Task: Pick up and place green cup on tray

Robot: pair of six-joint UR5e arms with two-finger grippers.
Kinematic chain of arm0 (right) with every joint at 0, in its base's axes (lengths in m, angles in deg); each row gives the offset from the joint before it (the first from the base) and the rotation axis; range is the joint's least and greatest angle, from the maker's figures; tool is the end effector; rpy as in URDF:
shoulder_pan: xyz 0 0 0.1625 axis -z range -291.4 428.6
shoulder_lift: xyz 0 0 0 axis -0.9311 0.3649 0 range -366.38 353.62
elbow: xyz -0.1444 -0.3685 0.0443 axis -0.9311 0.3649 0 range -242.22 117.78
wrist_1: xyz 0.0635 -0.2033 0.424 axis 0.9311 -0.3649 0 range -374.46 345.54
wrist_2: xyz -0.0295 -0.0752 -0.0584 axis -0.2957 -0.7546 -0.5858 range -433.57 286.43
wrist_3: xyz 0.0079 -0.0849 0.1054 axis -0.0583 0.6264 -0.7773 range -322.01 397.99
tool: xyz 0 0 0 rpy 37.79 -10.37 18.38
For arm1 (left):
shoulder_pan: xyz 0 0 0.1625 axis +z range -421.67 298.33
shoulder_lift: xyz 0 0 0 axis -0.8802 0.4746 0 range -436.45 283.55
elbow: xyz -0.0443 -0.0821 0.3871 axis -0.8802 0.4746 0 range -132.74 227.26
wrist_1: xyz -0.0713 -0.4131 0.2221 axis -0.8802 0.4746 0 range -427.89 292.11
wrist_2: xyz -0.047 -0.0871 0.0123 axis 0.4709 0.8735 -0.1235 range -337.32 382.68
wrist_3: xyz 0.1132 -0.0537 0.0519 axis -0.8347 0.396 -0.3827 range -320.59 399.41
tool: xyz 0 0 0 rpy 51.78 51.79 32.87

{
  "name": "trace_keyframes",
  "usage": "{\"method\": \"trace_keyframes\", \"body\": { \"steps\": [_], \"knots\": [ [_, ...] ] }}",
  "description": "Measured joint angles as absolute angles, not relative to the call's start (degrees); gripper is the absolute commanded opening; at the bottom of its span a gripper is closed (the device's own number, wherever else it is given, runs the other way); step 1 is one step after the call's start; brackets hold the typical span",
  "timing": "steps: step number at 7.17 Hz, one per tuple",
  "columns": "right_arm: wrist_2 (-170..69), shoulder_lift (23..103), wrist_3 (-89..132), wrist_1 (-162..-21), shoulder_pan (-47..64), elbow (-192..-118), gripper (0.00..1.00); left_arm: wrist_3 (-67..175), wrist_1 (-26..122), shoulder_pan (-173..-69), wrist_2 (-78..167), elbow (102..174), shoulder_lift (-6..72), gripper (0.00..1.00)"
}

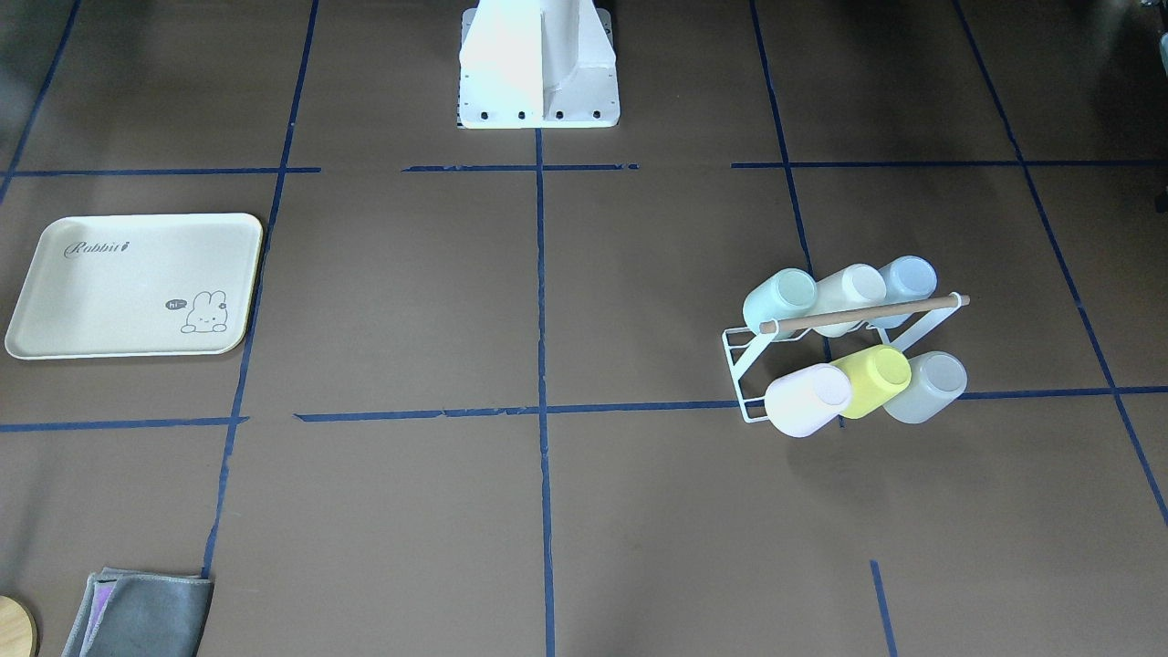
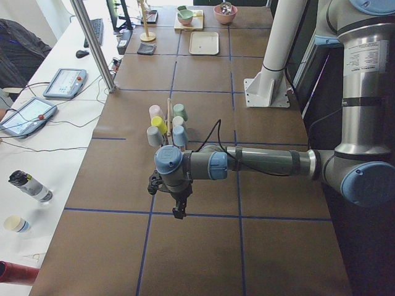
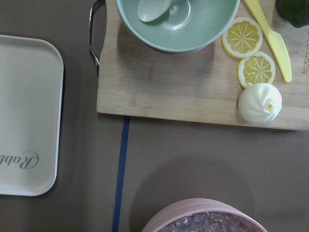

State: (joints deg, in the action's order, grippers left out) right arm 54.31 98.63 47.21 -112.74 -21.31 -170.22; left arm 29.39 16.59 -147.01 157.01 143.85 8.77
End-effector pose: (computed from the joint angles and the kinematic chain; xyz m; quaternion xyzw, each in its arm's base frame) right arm 0.0493 -0.4410 0.6392 -0.0177 -0.3267 -0.0617 0.9429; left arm 0.0035 -0.5166 0.6481 -0.0121 0.3780 0.1061 0.9196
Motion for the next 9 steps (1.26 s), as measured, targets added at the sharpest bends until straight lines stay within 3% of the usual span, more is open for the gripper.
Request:
{"method": "trace_keyframes", "body": {
  "steps": [5, 9],
  "knots": [
    [59.7, 96.2, 47.1, -110.7, -20.9, -169.7, 1.0, 29.3, 16.6, -147.0, 157.0, 143.5, 9.2, 1.0],
    [60.9, 96.3, 32.1, -97.3, -13.5, -169.1, 0.97, 29.3, 16.6, -146.9, 157.0, 143.7, 9.1, 1.0]
  ]
}}
